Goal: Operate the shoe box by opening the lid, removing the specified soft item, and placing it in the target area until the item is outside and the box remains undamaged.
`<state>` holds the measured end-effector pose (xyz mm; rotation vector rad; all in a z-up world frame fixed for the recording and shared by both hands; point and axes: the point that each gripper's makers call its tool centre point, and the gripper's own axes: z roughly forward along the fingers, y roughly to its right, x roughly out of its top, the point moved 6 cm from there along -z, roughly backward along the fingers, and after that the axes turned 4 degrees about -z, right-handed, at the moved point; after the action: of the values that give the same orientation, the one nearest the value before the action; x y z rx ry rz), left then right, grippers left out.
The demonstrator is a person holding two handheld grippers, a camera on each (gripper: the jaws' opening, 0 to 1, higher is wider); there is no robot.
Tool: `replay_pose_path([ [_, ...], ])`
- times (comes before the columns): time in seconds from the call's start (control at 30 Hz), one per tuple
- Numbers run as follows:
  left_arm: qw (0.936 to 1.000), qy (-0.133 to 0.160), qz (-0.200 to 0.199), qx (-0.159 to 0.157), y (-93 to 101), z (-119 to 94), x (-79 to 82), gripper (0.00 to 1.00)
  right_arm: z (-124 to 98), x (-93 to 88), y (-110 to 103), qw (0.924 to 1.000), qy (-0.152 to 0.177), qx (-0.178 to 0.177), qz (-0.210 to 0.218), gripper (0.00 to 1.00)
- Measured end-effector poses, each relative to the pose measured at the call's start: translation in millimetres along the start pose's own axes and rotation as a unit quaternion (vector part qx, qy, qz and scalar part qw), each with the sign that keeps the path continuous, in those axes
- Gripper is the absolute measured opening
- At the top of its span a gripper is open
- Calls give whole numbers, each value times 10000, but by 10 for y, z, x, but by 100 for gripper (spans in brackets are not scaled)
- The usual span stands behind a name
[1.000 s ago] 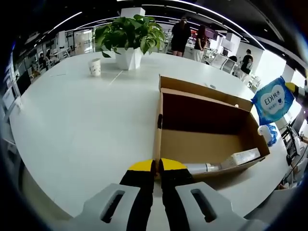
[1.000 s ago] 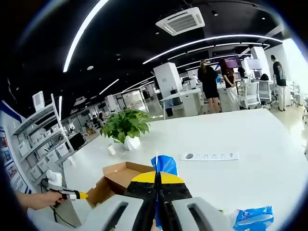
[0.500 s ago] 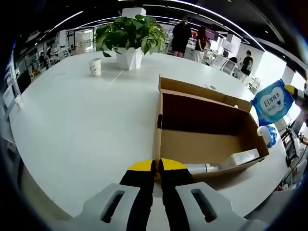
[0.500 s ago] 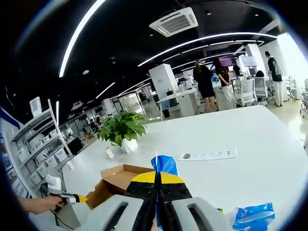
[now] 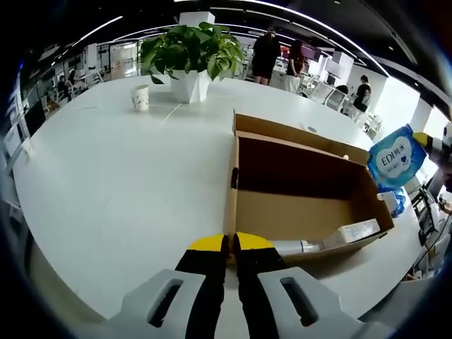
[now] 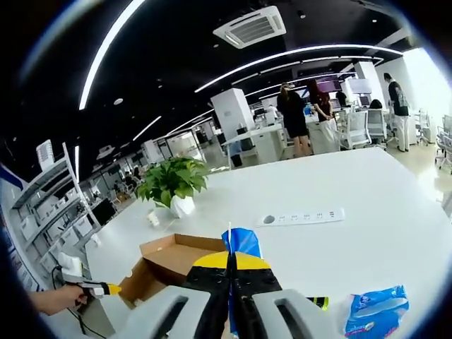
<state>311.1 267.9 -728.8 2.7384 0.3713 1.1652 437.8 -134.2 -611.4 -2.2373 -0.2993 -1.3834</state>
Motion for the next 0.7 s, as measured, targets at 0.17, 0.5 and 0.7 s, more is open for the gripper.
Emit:
replay_pose_path([
  [0.17,10000,2,-3,-4,-3,2,0,2,66,-112,-2,9998,-86,-104,177,0],
  [0.5,10000,16,-26,-19,-5,3,-5,2,119,-289,-25,9964,-192,-309,765,0],
  [0.7,10000,24,-42,-30,-8,5,-10,2,134,-380,-64,9938,-245,-387,1015,0],
])
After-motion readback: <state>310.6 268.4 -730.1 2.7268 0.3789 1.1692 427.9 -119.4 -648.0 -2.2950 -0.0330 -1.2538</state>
